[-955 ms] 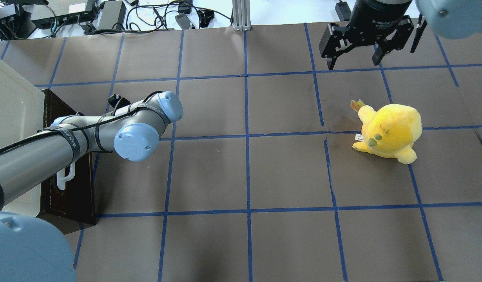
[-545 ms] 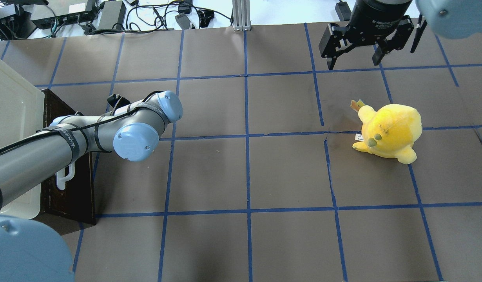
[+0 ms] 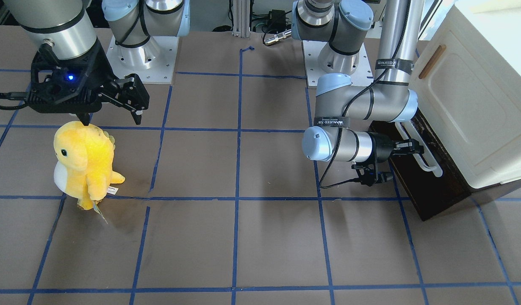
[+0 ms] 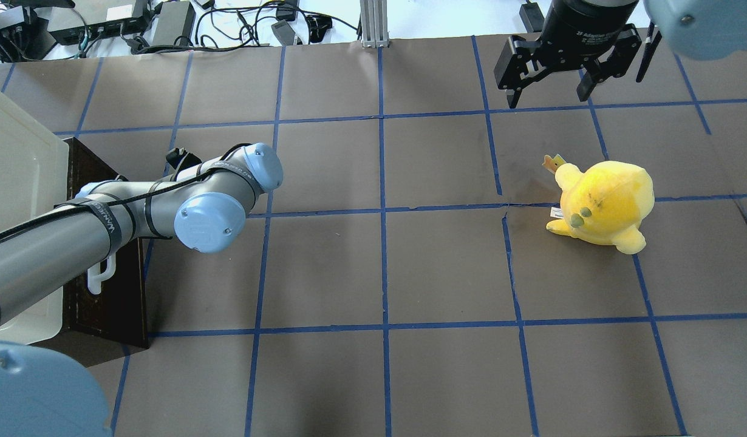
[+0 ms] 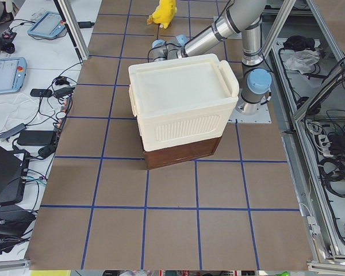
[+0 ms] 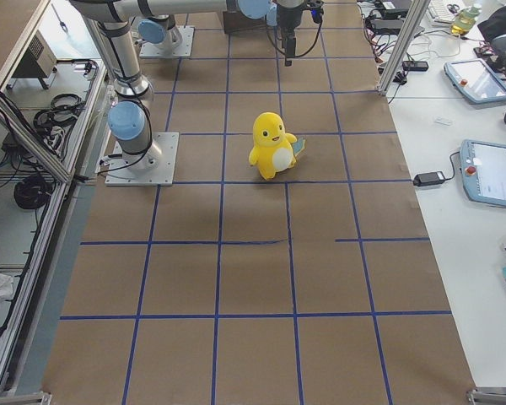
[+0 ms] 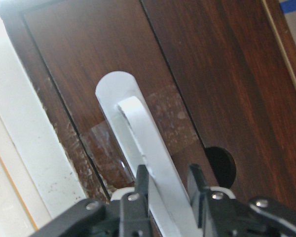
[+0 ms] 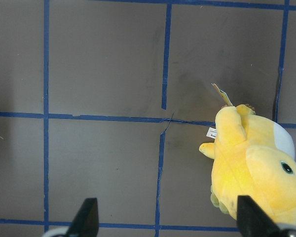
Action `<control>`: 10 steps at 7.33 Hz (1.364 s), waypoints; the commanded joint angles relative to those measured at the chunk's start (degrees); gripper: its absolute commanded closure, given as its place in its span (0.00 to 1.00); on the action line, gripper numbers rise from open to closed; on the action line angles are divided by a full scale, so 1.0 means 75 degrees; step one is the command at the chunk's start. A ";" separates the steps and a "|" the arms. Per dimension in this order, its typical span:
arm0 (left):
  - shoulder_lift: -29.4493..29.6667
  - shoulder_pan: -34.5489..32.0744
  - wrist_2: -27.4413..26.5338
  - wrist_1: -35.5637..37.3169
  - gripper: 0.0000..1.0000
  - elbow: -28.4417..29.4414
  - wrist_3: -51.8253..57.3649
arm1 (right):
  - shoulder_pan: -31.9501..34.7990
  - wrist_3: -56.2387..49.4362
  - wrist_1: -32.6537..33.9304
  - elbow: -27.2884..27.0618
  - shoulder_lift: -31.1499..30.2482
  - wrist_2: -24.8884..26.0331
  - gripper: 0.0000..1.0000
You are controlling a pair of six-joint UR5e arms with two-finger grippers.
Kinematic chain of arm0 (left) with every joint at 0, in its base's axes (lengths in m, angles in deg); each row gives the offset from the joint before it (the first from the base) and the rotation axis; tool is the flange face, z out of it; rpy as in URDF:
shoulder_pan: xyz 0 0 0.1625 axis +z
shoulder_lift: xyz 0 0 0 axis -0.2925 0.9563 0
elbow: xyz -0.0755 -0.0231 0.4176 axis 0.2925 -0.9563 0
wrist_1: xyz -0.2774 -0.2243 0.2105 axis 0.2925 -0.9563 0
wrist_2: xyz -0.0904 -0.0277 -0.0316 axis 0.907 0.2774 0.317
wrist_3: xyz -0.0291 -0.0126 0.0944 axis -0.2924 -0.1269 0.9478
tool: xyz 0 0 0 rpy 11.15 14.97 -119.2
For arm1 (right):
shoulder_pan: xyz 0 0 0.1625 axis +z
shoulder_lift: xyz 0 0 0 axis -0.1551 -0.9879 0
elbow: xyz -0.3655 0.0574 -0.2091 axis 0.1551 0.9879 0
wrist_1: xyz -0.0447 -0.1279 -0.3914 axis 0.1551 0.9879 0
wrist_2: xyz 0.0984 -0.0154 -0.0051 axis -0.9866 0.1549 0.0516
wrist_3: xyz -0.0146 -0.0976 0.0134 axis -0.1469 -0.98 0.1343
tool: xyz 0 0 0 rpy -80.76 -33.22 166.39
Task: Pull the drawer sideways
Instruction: 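Hold the handle firmly with the left gripper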
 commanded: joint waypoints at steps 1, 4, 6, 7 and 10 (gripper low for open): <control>-0.0022 0.0000 -0.0006 -0.0002 0.62 -0.0021 0.0026 | 0.0000 0.0000 0.0000 0.0000 0.0000 0.0000 0.00; -0.0045 0.0000 0.0005 -0.0002 0.62 -0.0021 0.0061 | 0.0000 0.0000 0.0000 0.0000 0.0000 0.0000 0.00; -0.0045 0.0000 0.0005 -0.0002 0.62 -0.0009 0.0061 | 0.0000 0.0000 0.0000 0.0000 0.0000 0.0000 0.00; -0.0045 0.0000 0.0005 -0.0002 0.64 -0.0009 0.0061 | 0.0000 0.0000 0.0000 0.0000 0.0000 0.0000 0.00; -0.0045 0.0000 0.0017 0.0010 0.77 0.0014 0.0061 | 0.0000 -0.0012 0.0000 0.0000 0.0000 0.0000 0.00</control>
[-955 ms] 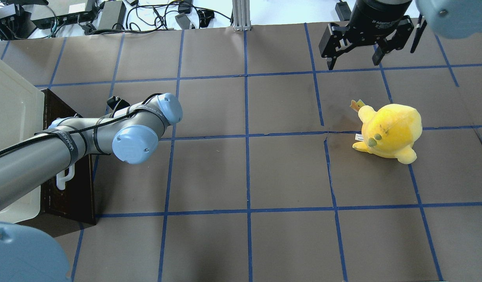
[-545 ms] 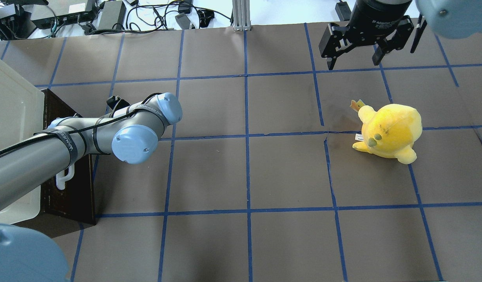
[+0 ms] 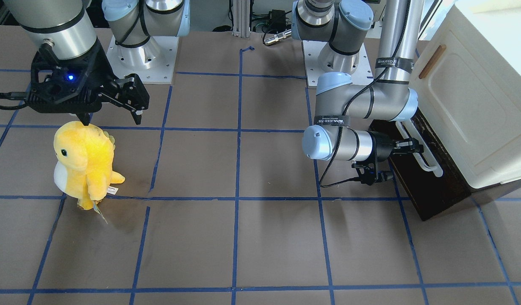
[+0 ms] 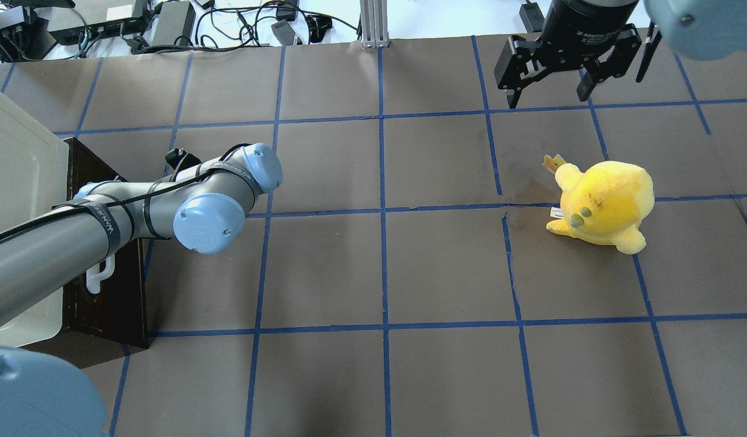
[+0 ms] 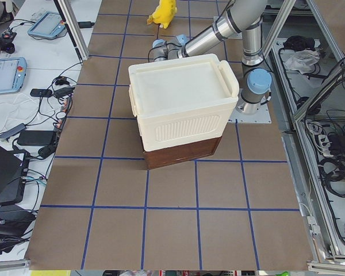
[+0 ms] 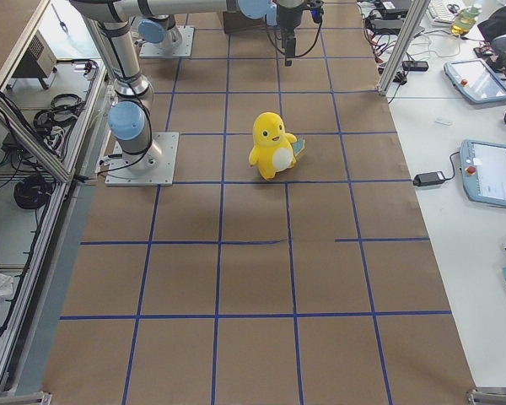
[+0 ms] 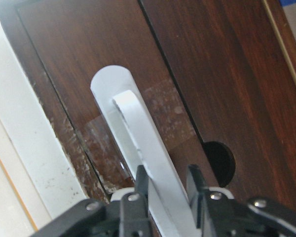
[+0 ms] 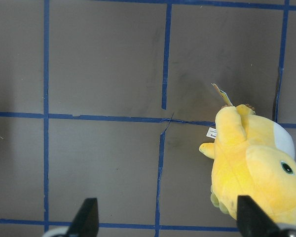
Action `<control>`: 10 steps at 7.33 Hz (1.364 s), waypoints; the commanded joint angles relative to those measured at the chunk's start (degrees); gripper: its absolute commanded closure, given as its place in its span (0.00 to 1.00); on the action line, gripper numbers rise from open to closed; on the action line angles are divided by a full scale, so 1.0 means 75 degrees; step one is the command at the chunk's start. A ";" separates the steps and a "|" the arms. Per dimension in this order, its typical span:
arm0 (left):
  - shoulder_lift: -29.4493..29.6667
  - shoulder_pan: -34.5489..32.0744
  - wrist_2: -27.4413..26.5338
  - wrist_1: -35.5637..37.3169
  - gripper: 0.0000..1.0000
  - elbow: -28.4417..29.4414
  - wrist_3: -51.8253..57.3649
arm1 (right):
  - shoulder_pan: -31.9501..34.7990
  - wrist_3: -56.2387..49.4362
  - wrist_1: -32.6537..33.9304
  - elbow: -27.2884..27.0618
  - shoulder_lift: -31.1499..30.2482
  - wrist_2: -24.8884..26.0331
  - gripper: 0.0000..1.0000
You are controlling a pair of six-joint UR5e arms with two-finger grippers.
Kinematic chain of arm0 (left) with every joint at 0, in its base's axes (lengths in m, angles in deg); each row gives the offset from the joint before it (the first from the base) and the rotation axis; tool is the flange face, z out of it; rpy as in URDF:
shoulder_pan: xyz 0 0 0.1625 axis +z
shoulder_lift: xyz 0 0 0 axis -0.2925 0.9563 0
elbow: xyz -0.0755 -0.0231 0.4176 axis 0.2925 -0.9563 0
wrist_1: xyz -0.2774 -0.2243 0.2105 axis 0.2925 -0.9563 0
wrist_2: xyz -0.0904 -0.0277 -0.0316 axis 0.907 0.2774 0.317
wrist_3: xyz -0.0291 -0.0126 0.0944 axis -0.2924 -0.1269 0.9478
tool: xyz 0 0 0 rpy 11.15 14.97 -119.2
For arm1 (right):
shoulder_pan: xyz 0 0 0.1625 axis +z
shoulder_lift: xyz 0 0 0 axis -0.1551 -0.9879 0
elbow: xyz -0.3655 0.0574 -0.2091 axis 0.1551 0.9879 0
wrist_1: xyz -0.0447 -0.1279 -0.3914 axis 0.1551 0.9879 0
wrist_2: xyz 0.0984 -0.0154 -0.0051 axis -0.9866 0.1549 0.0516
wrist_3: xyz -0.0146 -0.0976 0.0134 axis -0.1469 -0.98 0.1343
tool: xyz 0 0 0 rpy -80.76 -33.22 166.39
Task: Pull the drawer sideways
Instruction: 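Hold the handle firmly with the left gripper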
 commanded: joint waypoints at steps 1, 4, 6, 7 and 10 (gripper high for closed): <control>0.0000 0.0000 0.0001 0.0002 0.77 0.0017 0.0003 | 0.0000 0.0002 0.0000 0.0000 0.0000 0.0000 0.00; 0.0070 -0.0023 0.0001 0.0048 0.77 0.0098 0.0015 | 0.0000 0.0002 0.0000 0.0000 0.0000 0.0000 0.00; 0.0094 -0.0082 0.0012 0.0072 0.77 0.0192 0.0038 | 0.0000 0.0002 0.0000 0.0000 0.0000 0.0000 0.00; 0.0094 -0.0094 0.0012 0.0049 0.77 0.0204 0.0038 | 0.0000 0.0002 0.0000 0.0000 0.0000 0.0000 0.00; -0.0011 -0.0479 0.0233 -0.0045 0.77 0.0169 0.0015 | 0.0000 0.0002 0.0000 0.0000 0.0000 0.0000 0.00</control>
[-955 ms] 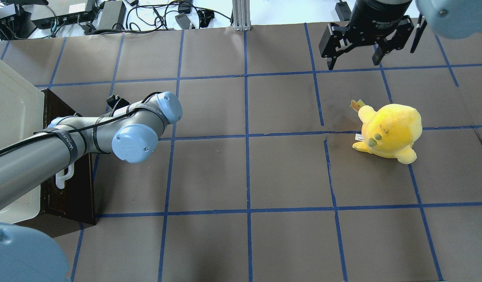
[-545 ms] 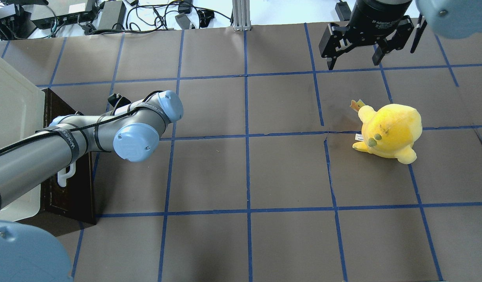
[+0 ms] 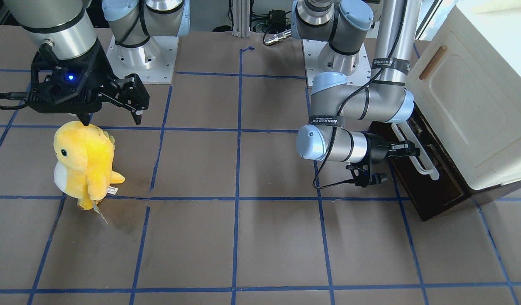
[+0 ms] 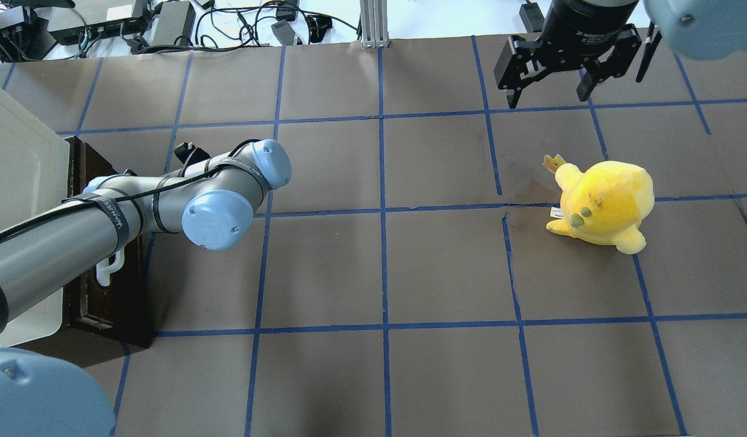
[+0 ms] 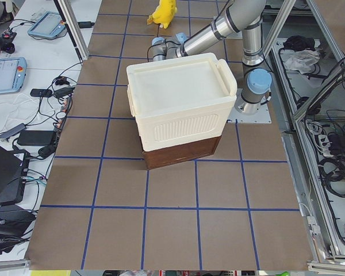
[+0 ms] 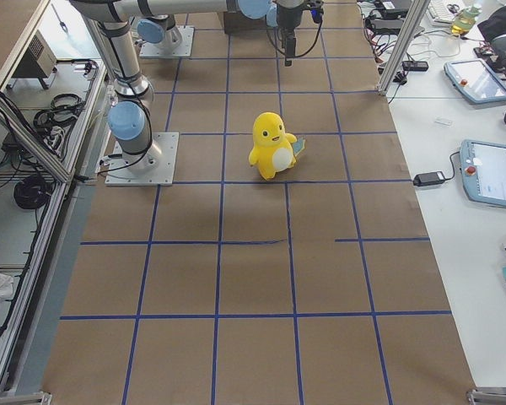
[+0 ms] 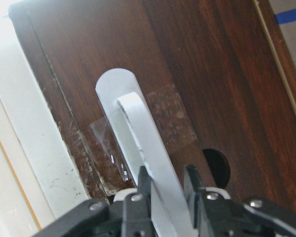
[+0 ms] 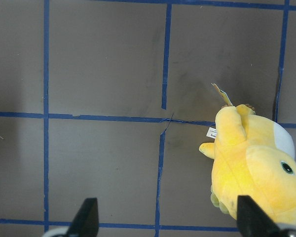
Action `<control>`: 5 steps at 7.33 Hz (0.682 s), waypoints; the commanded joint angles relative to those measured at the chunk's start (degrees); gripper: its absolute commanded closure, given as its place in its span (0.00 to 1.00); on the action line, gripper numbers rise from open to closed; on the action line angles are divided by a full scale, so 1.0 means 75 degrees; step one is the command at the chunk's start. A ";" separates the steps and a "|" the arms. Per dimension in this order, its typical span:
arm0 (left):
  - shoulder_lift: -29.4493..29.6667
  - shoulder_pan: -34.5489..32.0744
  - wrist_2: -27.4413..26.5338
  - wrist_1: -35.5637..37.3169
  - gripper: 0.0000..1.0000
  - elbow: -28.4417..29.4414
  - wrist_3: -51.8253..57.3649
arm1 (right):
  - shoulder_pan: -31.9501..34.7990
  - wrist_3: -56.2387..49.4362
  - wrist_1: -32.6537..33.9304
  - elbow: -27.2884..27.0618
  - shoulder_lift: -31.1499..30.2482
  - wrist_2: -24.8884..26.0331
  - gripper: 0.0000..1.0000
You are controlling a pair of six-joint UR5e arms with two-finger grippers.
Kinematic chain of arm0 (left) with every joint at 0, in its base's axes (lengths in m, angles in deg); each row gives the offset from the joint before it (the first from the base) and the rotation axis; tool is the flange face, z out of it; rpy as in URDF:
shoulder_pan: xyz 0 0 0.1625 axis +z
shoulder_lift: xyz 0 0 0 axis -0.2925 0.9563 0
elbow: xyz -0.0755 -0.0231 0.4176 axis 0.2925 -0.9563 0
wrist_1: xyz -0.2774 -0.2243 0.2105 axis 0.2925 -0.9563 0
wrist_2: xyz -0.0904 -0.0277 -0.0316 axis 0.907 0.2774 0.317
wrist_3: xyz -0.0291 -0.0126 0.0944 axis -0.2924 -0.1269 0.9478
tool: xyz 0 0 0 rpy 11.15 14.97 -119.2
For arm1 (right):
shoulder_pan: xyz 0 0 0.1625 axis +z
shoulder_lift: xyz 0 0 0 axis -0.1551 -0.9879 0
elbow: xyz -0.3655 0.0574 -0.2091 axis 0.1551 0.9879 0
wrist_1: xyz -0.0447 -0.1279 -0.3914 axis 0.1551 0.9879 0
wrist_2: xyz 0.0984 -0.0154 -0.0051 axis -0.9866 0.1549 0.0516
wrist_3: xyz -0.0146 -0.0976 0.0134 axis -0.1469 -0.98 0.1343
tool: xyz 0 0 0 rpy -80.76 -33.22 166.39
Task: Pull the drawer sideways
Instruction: 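Pull the handle with the left gripper, sliding the drawer out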
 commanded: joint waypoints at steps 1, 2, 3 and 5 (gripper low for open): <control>-0.0063 -0.0287 0.0194 -0.0039 0.77 0.0025 -0.0010 | 0.0000 0.0000 0.0000 0.0000 0.0000 0.0000 0.00; -0.0063 -0.0335 0.0217 -0.0051 0.77 0.0014 -0.0010 | 0.0000 0.0000 0.0000 0.0000 0.0000 0.0000 0.00; -0.0052 -0.0428 0.0276 -0.0051 0.77 0.0014 -0.0010 | 0.0000 0.0000 0.0000 0.0000 0.0000 0.0000 0.00; -0.0040 -0.0639 0.0429 -0.0039 0.77 0.0049 -0.0022 | 0.0000 0.0000 0.0000 0.0000 0.0000 0.0000 0.00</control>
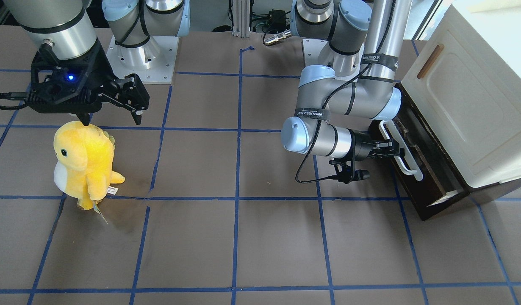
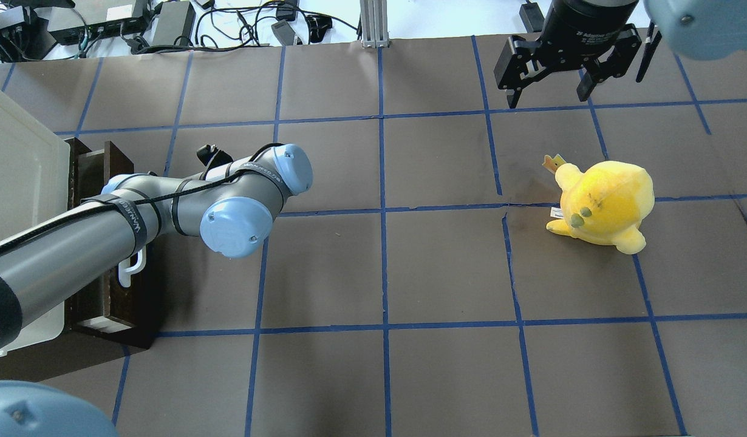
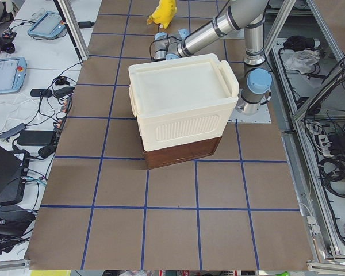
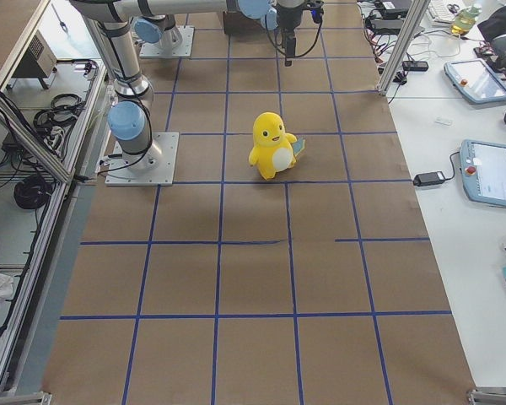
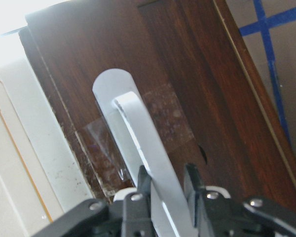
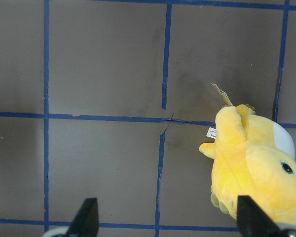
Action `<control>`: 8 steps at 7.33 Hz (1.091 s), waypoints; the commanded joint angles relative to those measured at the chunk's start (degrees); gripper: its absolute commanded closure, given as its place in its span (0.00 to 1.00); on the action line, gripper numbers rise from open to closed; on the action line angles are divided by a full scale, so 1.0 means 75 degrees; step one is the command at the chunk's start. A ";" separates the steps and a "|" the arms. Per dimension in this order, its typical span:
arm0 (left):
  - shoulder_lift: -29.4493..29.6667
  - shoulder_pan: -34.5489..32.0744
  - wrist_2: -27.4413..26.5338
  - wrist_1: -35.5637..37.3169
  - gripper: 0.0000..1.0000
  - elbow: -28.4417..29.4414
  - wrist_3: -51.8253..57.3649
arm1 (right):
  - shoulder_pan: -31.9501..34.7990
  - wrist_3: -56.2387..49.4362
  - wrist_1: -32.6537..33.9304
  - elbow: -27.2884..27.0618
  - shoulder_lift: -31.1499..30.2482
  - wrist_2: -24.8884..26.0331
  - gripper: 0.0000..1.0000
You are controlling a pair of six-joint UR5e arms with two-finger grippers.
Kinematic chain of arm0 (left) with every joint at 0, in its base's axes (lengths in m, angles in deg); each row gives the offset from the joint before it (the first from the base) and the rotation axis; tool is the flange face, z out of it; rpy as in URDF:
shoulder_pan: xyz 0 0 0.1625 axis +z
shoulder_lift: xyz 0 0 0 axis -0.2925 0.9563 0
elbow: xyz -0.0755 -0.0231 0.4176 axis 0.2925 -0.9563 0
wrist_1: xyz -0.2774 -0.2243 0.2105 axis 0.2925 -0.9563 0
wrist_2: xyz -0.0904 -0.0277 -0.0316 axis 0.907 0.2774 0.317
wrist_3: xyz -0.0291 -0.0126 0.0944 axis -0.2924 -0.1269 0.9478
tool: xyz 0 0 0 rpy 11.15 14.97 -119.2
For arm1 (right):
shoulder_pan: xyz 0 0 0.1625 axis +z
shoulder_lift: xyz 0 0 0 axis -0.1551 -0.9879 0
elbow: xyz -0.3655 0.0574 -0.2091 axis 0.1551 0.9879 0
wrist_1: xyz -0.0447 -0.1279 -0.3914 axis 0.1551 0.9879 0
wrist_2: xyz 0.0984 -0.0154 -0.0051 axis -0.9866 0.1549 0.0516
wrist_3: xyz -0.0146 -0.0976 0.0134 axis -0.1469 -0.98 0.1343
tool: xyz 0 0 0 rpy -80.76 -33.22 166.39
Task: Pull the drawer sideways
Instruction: 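Pull the handle with the left gripper, sliding the drawer out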
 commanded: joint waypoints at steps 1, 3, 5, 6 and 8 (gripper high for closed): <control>0.0048 -0.0140 0.0082 0.0015 0.77 0.0030 -0.0004 | 0.0000 0.0000 0.0000 0.0000 0.0000 0.0000 0.00; -0.0010 -0.0246 0.0094 0.0003 0.77 0.0124 0.0031 | 0.0000 0.0000 0.0000 0.0000 0.0000 0.0000 0.00; -0.0022 -0.0269 0.0094 0.0003 0.77 0.0136 0.0031 | 0.0000 0.0000 0.0000 0.0000 0.0000 0.0000 0.00; -0.0011 -0.0304 0.0198 -0.0008 0.77 0.0229 0.0043 | 0.0000 0.0000 0.0000 0.0000 0.0000 0.0000 0.00; 0.0013 -0.0480 0.0387 -0.0346 0.77 0.0568 0.0043 | 0.0000 0.0000 0.0000 0.0000 0.0000 0.0000 0.00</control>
